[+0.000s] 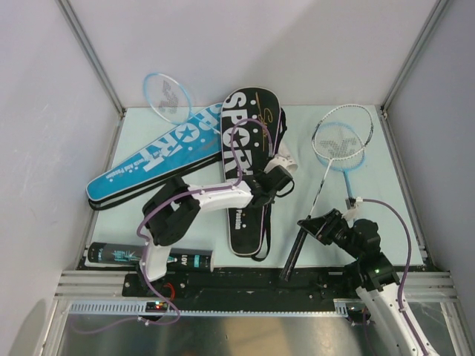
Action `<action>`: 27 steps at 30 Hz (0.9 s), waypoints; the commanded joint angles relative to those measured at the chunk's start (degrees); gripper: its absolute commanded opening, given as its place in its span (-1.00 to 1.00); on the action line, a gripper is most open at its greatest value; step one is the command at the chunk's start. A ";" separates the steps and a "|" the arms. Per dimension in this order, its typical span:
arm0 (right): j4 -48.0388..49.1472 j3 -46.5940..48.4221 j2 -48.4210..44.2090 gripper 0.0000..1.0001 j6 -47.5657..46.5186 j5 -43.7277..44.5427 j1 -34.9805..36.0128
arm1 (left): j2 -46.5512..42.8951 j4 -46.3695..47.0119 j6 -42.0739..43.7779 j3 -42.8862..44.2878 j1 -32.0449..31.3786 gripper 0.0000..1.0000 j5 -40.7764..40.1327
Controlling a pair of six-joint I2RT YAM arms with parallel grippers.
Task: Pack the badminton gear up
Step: Pick up the racket from the racket bag, then open the racket bag at the center of the board.
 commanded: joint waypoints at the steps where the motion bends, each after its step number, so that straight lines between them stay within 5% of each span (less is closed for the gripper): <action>1: -0.40 2.46 -0.46 -1.00 -2.02 -2.21 -0.30 | -2.02 0.95 0.13 0.00 -0.19 -0.74 -5.81; 5: 0.14 2.57 0.07 -1.00 -1.62 -5.08 -0.30 | -7.25 0.72 -0.44 -1.27 0.00 -0.98 -5.35; 16: 3.37 2.43 2.26 -1.00 0.54 -17.06 2.00 | -19.31 0.79 -4.03 -3.97 1.81 -1.00 -1.27; 27: 21.58 -1.21 11.10 -1.00 7.63 -14.12 14.60 | -21.49 0.91 -4.43 -4.36 1.81 -1.00 -0.12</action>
